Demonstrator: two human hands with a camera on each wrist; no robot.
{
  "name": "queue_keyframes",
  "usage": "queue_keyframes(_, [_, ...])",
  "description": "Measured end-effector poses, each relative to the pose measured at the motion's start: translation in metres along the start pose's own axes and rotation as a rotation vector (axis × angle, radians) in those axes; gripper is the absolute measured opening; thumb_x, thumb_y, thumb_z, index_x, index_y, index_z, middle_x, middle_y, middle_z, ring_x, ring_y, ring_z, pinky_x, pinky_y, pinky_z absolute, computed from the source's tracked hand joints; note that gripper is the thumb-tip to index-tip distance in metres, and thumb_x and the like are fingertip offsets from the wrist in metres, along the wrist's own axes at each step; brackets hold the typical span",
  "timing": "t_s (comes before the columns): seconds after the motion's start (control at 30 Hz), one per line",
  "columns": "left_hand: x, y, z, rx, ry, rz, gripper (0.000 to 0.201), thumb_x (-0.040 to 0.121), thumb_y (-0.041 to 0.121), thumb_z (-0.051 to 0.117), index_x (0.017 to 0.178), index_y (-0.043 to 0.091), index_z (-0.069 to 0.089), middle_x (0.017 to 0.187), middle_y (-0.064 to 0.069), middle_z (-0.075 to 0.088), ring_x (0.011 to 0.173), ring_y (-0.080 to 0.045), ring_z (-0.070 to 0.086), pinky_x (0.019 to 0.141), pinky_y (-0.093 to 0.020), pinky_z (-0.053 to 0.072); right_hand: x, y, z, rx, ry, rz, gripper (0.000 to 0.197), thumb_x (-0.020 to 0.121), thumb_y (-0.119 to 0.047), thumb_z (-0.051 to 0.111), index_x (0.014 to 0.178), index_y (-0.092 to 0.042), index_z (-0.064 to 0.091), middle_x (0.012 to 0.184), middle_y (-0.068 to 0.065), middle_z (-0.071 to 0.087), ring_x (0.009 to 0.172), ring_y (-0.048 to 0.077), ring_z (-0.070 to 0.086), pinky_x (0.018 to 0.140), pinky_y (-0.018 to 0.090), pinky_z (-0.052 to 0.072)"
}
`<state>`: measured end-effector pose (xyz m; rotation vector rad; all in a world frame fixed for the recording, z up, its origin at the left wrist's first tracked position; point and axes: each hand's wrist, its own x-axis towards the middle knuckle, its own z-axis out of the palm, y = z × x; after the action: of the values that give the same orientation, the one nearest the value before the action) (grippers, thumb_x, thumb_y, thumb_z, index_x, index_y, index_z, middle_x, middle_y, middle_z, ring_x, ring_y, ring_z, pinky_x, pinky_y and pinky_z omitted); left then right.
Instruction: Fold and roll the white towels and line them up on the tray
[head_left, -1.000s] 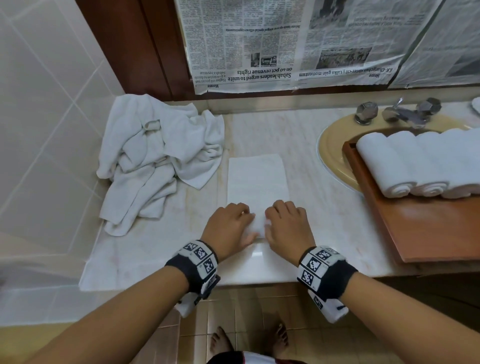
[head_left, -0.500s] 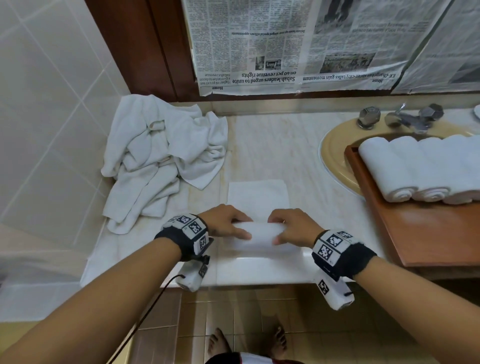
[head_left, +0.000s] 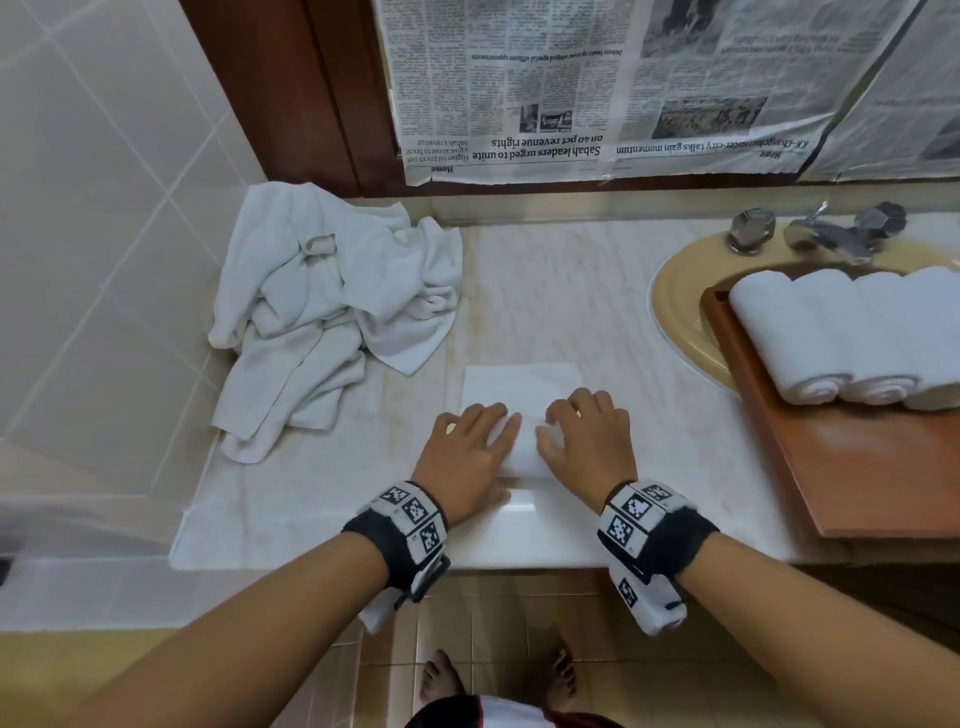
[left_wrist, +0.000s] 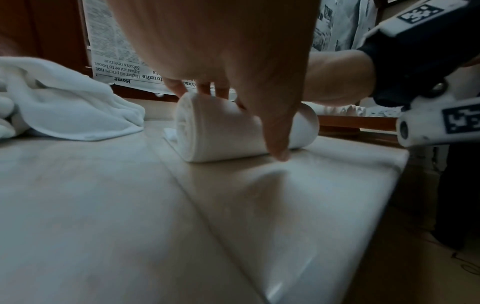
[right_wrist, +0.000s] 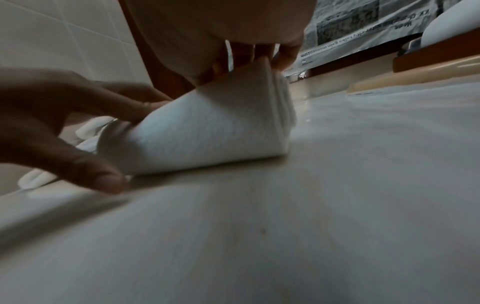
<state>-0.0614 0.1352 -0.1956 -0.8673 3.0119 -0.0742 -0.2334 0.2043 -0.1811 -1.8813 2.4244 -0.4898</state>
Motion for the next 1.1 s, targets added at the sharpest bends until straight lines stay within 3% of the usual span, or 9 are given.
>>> queue_keyframes(0.1, [0.01, -0.006, -0.005, -0.01, -0.004, -0.029, 0.089, 0.06, 0.065, 0.076, 0.129, 0.012, 0.059, 0.115, -0.011, 0.061, 0.102, -0.029, 0.06, 0.08, -0.043, 0.048, -0.008, 0.001, 0.003, -0.132, -0.2, -0.095, 0.065, 0.063, -0.059, 0.064, 0.114, -0.019, 0.057, 0.109, 0.003, 0.052, 0.1, 0.026, 0.048, 0.085, 0.045, 0.033])
queue_keyframes(0.17, [0.017, -0.008, -0.012, -0.074, -0.055, -0.034, 0.085, 0.074, 0.063, 0.066, 0.141, 0.014, 0.046, 0.124, -0.013, 0.054, 0.109, -0.031, 0.055, 0.09, -0.044, 0.04, -0.007, 0.003, 0.003, -0.207, -0.232, -0.126, 0.074, 0.057, -0.06, 0.072, 0.115, -0.017, 0.055, 0.108, 0.004, 0.053, 0.096, 0.026, 0.05, 0.082, 0.044, 0.033])
queue_keyframes(0.27, [0.025, -0.015, -0.021, -0.13, -0.171, -0.036, 0.077, 0.086, 0.055, 0.051, 0.151, 0.021, 0.028, 0.137, -0.01, 0.042, 0.118, -0.028, 0.047, 0.098, -0.038, 0.029, -0.006, 0.007, 0.002, -0.178, -0.217, -0.152, 0.072, 0.057, -0.056, 0.079, 0.109, -0.011, 0.057, 0.1, 0.005, 0.058, 0.086, 0.028, 0.055, 0.078, 0.044, 0.039])
queue_keyframes(0.5, [0.031, -0.035, -0.031, -0.583, -0.54, -0.066, 0.05, 0.097, 0.04, 0.051, 0.144, 0.026, 0.039, 0.141, -0.001, 0.048, 0.128, -0.021, 0.044, 0.101, -0.031, 0.031, 0.001, 0.01, -0.022, 0.208, -0.541, -0.018, 0.061, 0.082, -0.053, 0.067, 0.13, -0.019, 0.053, 0.128, 0.0, 0.056, 0.119, 0.022, 0.048, 0.097, 0.033, 0.036])
queue_keyframes(0.6, [0.038, -0.033, -0.032, -0.538, -0.428, -0.129, 0.041, 0.1, 0.04, 0.043, 0.139, 0.029, 0.046, 0.135, -0.005, 0.048, 0.125, -0.025, 0.044, 0.103, -0.039, 0.034, 0.022, 0.011, -0.022, 0.294, -0.618, 0.047, 0.047, 0.082, -0.046, 0.07, 0.116, -0.014, 0.064, 0.117, 0.006, 0.058, 0.114, 0.026, 0.051, 0.093, 0.036, 0.041])
queue_keyframes(0.7, [0.038, -0.022, -0.025, -0.361, -0.253, -0.246, 0.039, 0.104, 0.037, 0.028, 0.135, 0.027, 0.05, 0.13, -0.003, 0.049, 0.117, -0.027, 0.047, 0.096, -0.041, 0.038, 0.045, 0.01, -0.021, 0.079, -0.673, 0.093, 0.051, 0.086, -0.055, 0.06, 0.125, -0.022, 0.059, 0.126, 0.005, 0.048, 0.125, 0.026, 0.036, 0.1, 0.041, 0.032])
queue_keyframes(0.83, [0.045, -0.02, -0.006, -0.333, -0.125, -0.386, 0.038, 0.103, 0.033, 0.028, 0.123, 0.018, 0.057, 0.134, -0.005, 0.05, 0.118, -0.029, 0.047, 0.093, -0.04, 0.04, 0.047, -0.006, -0.018, -0.102, -0.447, 0.068, 0.042, 0.095, -0.05, 0.045, 0.127, -0.025, 0.054, 0.129, 0.001, 0.051, 0.122, 0.023, 0.039, 0.096, 0.041, 0.029])
queue_keyframes(1.0, [0.063, -0.029, -0.001, -0.32, -0.13, -0.386, 0.039, 0.103, 0.032, 0.026, 0.118, 0.016, 0.058, 0.119, -0.004, 0.057, 0.104, -0.03, 0.054, 0.084, -0.038, 0.04, 0.023, -0.007, -0.006, -0.316, -0.415, -0.153, 0.095, 0.067, -0.085, 0.05, 0.133, -0.018, 0.04, 0.126, 0.001, 0.047, 0.112, 0.024, 0.044, 0.093, 0.042, 0.031])
queue_keyframes(1.1, [0.073, -0.035, 0.001, -0.397, -0.163, -0.425, 0.039, 0.103, 0.033, 0.024, 0.118, 0.016, 0.057, 0.115, -0.003, 0.059, 0.105, -0.03, 0.054, 0.085, -0.04, 0.041, 0.044, -0.002, -0.005, -0.275, -0.456, -0.153, 0.09, 0.063, -0.081, 0.061, 0.129, -0.021, 0.046, 0.123, -0.002, 0.051, 0.109, 0.023, 0.047, 0.092, 0.039, 0.034])
